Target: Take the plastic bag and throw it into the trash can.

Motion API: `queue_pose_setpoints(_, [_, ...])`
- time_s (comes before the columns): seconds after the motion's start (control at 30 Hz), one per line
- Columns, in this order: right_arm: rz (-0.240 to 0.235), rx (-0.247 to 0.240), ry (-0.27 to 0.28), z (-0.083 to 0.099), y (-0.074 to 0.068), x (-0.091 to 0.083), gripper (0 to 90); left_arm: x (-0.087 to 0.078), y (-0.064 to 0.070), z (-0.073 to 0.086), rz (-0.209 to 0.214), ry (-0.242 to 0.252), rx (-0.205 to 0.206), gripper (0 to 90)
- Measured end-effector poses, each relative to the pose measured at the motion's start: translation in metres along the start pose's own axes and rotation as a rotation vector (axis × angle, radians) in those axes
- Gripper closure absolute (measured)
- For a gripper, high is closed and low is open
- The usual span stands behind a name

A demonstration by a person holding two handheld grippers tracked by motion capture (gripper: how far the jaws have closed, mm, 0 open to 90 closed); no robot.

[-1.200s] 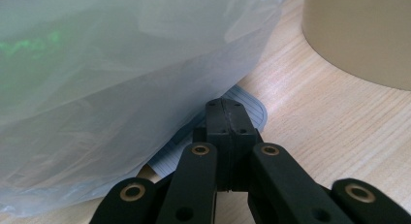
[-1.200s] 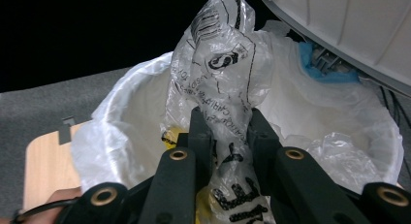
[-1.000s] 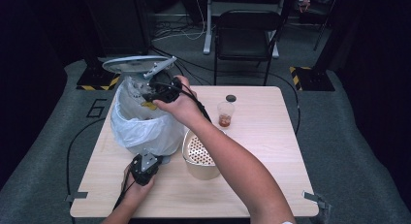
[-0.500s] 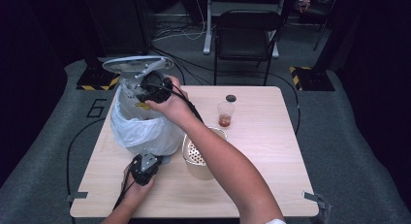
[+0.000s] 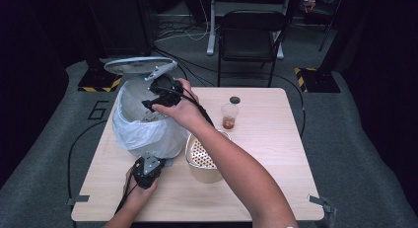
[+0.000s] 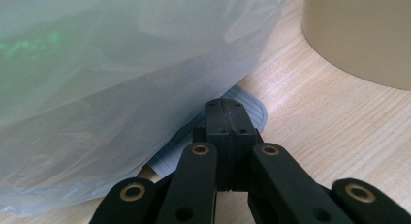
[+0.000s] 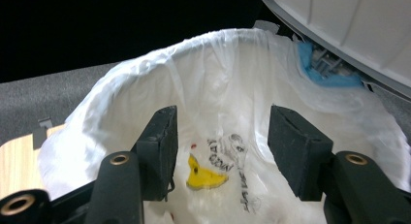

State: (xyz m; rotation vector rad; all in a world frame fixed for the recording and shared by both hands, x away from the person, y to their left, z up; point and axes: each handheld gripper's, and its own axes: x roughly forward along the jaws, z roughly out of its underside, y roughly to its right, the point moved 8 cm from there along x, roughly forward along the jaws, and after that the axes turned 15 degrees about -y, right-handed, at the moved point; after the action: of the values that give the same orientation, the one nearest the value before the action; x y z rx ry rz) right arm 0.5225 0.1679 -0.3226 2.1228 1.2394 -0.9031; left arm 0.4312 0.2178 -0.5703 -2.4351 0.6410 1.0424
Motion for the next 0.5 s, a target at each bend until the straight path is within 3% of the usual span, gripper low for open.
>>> queue_pose_setpoints(0.17, [-0.009,-0.003,-0.012,0.013,-0.001,-0.019,46.4,0.000,0.000,0.000,0.000,0.001,0.000,90.0])
queue_pose_setpoints(0.37, [0.023,-0.010,-0.008,0.034,0.002,-0.046,46.4,0.000,0.000,0.000,0.001,0.002,-0.002,90.0])
queue_pose_setpoints(0.5, [0.021,0.004,0.002,0.050,0.010,-0.058,53.9,0.000,0.000,0.000,-0.002,0.004,-0.001,90.0])
